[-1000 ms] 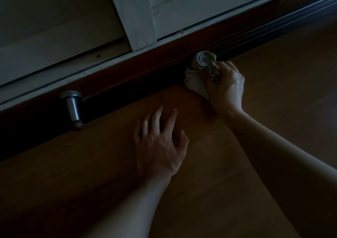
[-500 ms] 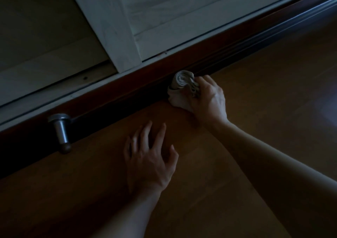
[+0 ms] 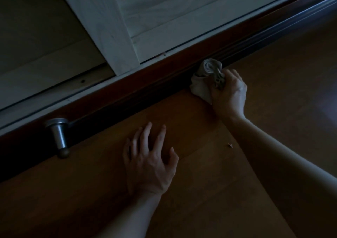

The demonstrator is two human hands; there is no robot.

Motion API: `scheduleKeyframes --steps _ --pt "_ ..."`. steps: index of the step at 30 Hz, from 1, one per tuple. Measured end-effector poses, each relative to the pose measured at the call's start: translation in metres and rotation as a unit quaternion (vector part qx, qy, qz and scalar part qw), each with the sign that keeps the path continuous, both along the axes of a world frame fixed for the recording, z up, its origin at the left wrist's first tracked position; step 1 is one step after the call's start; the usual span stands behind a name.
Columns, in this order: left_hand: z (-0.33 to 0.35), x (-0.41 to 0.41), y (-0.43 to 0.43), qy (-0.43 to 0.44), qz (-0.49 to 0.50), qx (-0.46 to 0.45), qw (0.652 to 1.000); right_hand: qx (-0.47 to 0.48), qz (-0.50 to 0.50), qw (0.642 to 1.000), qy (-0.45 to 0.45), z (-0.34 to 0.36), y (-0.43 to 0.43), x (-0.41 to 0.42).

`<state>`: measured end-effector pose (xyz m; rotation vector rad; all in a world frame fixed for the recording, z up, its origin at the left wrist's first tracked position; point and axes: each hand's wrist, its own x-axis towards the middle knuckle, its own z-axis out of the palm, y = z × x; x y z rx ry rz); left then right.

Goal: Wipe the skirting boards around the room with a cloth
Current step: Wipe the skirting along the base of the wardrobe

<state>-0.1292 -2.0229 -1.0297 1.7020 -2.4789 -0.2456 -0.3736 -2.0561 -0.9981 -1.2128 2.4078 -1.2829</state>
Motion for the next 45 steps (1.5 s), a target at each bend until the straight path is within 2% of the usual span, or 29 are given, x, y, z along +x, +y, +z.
scheduleKeyframes --steps 2,5,7,10,15,20,24,30,32,35,36,41,45 --pt "0.0 0.0 0.0 0.002 0.001 -0.002 1.0 -0.001 0.02 1.0 0.006 -0.001 0.001 0.013" --pt "0.0 -0.001 0.0 0.009 0.002 -0.015 1.0 0.013 0.103 0.995 0.016 0.002 0.0 0.043" --pt "0.0 0.0 0.001 0.012 0.001 -0.02 1.0 0.013 0.109 0.994 0.02 0.001 -0.003 0.045" --pt "-0.002 0.0 0.0 0.009 0.003 -0.011 1.0 0.003 0.067 0.997 0.04 -0.004 -0.004 0.017" --pt "-0.002 0.0 0.0 0.007 -0.003 -0.005 1.0 0.017 -0.065 0.998 0.02 -0.007 -0.004 -0.035" --pt "-0.002 0.0 0.0 0.01 -0.003 -0.006 1.0 0.005 -0.017 0.999 0.04 -0.008 -0.004 -0.033" --pt "-0.003 0.0 0.0 0.008 -0.004 -0.007 1.0 0.006 -0.078 0.996 0.03 -0.009 -0.005 -0.04" --pt "-0.005 0.0 -0.001 0.005 -0.001 -0.01 1.0 0.013 0.003 0.998 0.066 -0.009 -0.004 -0.048" --pt "-0.007 0.0 -0.001 0.005 -0.002 -0.016 1.0 0.019 -0.024 0.998 0.052 -0.007 -0.004 -0.068" --pt "-0.009 0.001 -0.001 0.009 -0.004 -0.027 1.0 0.041 -0.147 0.988 -0.008 -0.002 -0.007 -0.096" --pt "-0.01 0.0 -0.001 0.01 -0.003 -0.027 1.0 0.047 -0.16 0.986 -0.011 -0.001 -0.007 -0.1" --pt "-0.009 0.001 -0.001 0.007 -0.005 -0.026 1.0 0.051 -0.084 0.994 0.045 -0.006 -0.006 -0.09" --pt "-0.007 0.001 -0.001 0.001 -0.006 -0.021 1.0 0.04 -0.151 0.988 -0.002 -0.005 -0.01 -0.078"
